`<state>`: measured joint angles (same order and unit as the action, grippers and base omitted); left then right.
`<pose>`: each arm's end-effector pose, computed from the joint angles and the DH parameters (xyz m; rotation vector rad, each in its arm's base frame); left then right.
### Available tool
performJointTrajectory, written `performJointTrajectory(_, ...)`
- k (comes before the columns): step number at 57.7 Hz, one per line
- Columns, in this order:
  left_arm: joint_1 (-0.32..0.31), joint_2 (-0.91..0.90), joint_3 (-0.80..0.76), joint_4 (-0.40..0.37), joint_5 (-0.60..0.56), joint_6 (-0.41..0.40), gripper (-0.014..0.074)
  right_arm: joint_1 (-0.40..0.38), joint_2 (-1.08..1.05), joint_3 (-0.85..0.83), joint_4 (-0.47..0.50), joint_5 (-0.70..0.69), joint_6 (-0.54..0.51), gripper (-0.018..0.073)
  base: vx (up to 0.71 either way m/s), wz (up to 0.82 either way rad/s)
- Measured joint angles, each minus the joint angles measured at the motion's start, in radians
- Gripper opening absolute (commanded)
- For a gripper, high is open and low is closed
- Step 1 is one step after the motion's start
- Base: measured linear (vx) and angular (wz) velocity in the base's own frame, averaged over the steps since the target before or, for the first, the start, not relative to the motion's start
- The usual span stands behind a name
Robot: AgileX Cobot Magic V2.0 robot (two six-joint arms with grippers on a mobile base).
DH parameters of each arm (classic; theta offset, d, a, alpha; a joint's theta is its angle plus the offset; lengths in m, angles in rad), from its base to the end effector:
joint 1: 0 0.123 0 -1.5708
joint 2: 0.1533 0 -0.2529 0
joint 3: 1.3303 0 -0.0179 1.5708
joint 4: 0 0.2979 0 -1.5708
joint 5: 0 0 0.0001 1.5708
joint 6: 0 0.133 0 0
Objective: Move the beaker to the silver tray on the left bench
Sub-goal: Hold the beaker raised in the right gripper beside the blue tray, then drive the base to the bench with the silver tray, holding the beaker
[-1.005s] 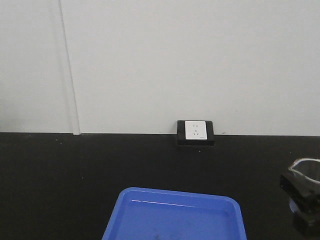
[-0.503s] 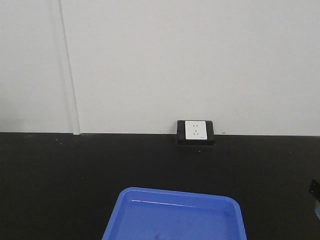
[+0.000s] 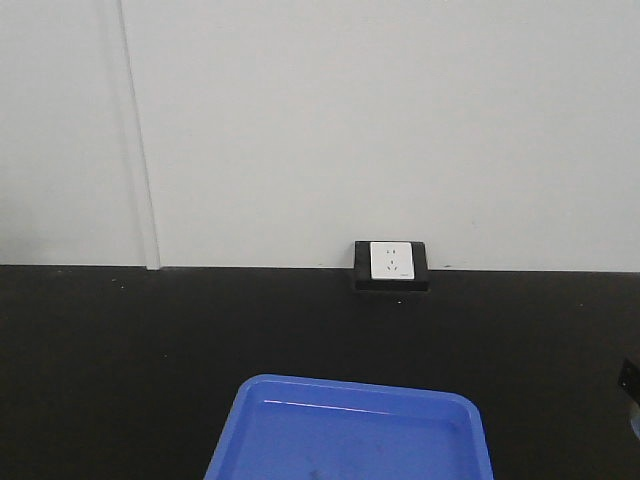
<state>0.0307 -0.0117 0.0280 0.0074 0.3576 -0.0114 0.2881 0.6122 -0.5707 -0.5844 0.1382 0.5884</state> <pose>0.1730 0.0057 0.1599 -0.0345 1.8572 0.0206 0.2394 0.0604 0.3204 -0.1712 1.6340 0.1644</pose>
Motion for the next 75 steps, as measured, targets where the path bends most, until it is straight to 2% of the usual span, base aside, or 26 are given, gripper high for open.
performJointTrajectory(27,0.000,0.000,0.000,0.000,0.000,0.000,0.0001,0.000,0.000,0.000,0.000,0.000,0.000,-0.0004,-0.03,-0.01)
performJointTrajectory(51,0.000,0.000,0.000,0.000,0.000,0.000,0.0001,0.000,0.000,0.000,0.000,0.000,0.000,-0.0004,-0.20,0.01)
performJointTrajectory(75,0.000,0.000,0.000,0.000,0.000,0.000,0.0001,0.000,0.000,0.000,0.000,0.002,0.000,-0.0004,-0.25,0.35)
